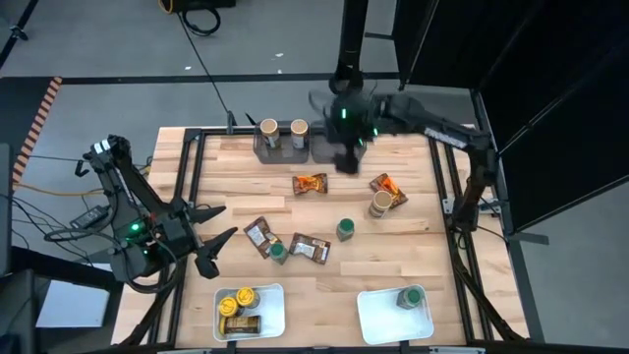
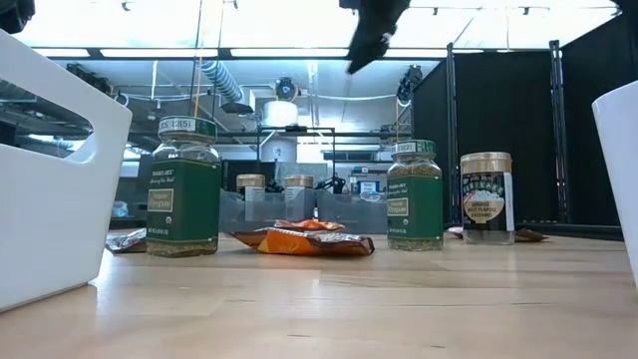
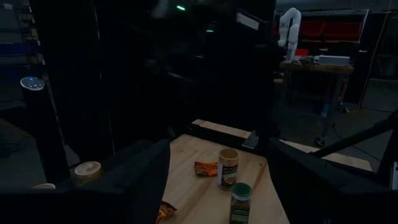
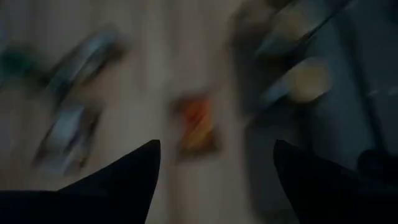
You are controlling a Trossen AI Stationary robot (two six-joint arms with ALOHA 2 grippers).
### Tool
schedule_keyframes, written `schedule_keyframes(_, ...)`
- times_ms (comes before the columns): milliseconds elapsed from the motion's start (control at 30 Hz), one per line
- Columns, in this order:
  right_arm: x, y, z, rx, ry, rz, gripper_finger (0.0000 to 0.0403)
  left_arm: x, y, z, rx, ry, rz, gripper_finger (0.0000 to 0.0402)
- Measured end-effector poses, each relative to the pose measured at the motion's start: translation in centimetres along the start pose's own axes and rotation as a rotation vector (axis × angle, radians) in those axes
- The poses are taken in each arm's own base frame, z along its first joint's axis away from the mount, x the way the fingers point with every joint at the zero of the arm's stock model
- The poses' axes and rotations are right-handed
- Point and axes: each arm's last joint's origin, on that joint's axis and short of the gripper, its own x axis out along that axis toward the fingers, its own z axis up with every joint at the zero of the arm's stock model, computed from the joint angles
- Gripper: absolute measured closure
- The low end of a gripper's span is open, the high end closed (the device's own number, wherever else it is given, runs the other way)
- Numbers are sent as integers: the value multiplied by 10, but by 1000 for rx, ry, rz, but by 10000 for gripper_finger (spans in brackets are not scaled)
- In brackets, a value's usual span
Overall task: Sort spices by type
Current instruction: Put the top green seasoning bottle into the bottom right white bin
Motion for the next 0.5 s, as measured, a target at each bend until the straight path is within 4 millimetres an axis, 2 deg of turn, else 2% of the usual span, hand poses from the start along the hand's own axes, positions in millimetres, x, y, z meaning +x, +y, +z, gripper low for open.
schedule_keyframes(67,-3,28,-8,-54,92,58,86,0,0,0,-1,0,0,133)
schedule_keyframes(167,2,64,-17,-131,136,89,87,0,0,0,-2,0,0,133)
schedule_keyframes(300,32,100,-37,-229,194,96,86,0,0,0,-3,0,0,133)
schedule_keyframes(400,56,120,-54,-282,231,104,85,0,0,0,-1,0,0,133)
schedule_keyframes(500,72,137,-68,-324,259,125,84,0,0,0,0,0,0,133)
